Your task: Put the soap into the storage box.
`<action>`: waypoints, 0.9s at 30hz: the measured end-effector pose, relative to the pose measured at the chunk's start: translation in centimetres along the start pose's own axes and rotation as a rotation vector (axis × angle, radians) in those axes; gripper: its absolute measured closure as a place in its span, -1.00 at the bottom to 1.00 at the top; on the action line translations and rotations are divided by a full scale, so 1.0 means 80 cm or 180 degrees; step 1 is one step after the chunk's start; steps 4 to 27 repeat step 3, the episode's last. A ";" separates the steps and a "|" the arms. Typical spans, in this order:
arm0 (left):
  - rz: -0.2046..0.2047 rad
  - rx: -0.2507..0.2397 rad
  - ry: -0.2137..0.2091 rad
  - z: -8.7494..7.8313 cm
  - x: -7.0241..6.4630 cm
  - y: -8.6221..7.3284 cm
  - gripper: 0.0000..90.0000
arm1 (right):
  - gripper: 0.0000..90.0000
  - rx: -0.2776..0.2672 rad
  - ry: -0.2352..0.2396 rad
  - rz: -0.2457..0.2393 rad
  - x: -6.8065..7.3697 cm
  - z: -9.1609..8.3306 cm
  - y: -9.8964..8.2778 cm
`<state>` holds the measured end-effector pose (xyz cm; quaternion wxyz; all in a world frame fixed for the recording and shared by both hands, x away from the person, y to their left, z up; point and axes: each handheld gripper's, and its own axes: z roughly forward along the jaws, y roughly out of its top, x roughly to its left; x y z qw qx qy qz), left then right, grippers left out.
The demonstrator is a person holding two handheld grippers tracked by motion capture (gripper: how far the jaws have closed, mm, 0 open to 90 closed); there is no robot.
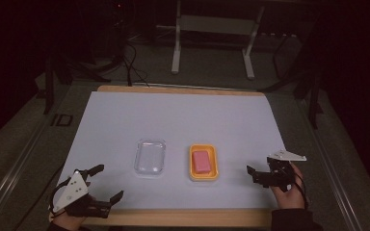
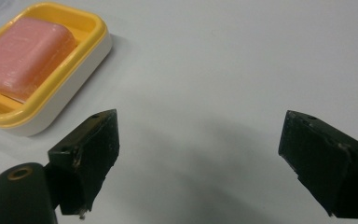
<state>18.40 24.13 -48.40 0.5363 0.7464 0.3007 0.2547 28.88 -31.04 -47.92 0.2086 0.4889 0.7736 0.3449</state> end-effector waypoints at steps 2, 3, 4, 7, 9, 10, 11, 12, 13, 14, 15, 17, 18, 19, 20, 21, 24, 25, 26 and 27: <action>0.0011 0.0008 -0.0001 0.000 0.000 0.000 -1.00 | -0.73 0.0018 -0.0005 0.0002 -0.001 0.001 0.000; 0.0004 -0.0002 -0.0002 -0.001 0.000 0.000 -1.00 | -0.73 0.0031 -0.0006 0.0002 -0.001 0.002 -0.001; 0.0004 -0.0002 -0.0002 -0.001 0.000 0.000 -1.00 | -0.73 0.0031 -0.0006 0.0002 -0.001 0.002 -0.001; 0.0004 -0.0002 -0.0002 -0.001 0.000 0.000 -1.00 | -0.73 0.0031 -0.0006 0.0002 -0.001 0.002 -0.001; 0.0004 -0.0002 -0.0002 -0.001 0.000 0.000 -1.00 | -0.73 0.0031 -0.0006 0.0002 -0.001 0.002 -0.001; 0.0004 -0.0002 -0.0002 -0.001 0.000 0.000 -1.00 | -0.73 0.0031 -0.0006 0.0002 -0.001 0.002 -0.001; 0.0004 -0.0002 -0.0002 -0.001 0.000 0.000 -1.00 | -0.73 0.0031 -0.0006 0.0002 -0.001 0.002 -0.001; 0.0004 -0.0002 -0.0002 -0.001 0.000 0.000 -1.00 | -0.73 0.0031 -0.0006 0.0002 -0.001 0.002 -0.001; 0.0004 -0.0002 -0.0002 -0.001 0.000 0.000 -1.00 | -0.73 0.0031 -0.0006 0.0002 -0.001 0.002 -0.001; 0.0004 -0.0002 -0.0002 -0.001 0.000 0.000 -1.00 | -0.73 0.0031 -0.0006 0.0002 -0.001 0.002 -0.001; 0.0004 -0.0002 -0.0002 -0.001 0.000 0.000 -1.00 | -0.73 0.0031 -0.0006 0.0002 -0.001 0.002 -0.001; 0.0004 -0.0002 -0.0002 -0.001 0.000 0.000 -1.00 | -0.73 0.0031 -0.0006 0.0002 -0.001 0.002 -0.001; 0.0004 -0.0002 -0.0002 -0.001 0.000 0.000 -1.00 | -0.73 0.0031 -0.0006 0.0002 -0.001 0.002 -0.001; 0.0004 -0.0002 -0.0002 -0.001 0.000 0.000 -1.00 | -0.73 0.0031 -0.0006 0.0002 -0.001 0.002 -0.001; 0.0004 -0.0002 -0.0002 -0.001 0.000 0.000 -1.00 | -0.73 0.0031 -0.0006 0.0002 -0.001 0.002 -0.001; 0.0004 -0.0002 -0.0002 -0.001 0.000 0.000 -1.00 | -0.73 0.0031 -0.0006 0.0002 -0.001 0.002 -0.001; 0.0004 -0.0002 -0.0002 -0.001 0.000 0.000 -1.00 | -0.73 0.0031 -0.0006 0.0002 -0.001 0.002 -0.001; 0.0004 -0.0002 -0.0002 -0.001 0.000 0.000 -1.00 | -0.73 0.0031 -0.0006 0.0002 -0.001 0.002 -0.001; 0.0004 -0.0002 -0.0002 -0.001 0.000 0.000 -1.00 | -0.73 0.0031 -0.0006 0.0002 -0.001 0.002 -0.001; 0.0004 -0.0002 -0.0002 -0.001 0.000 0.000 -1.00 | -0.73 0.0031 -0.0006 0.0002 -0.001 0.002 -0.001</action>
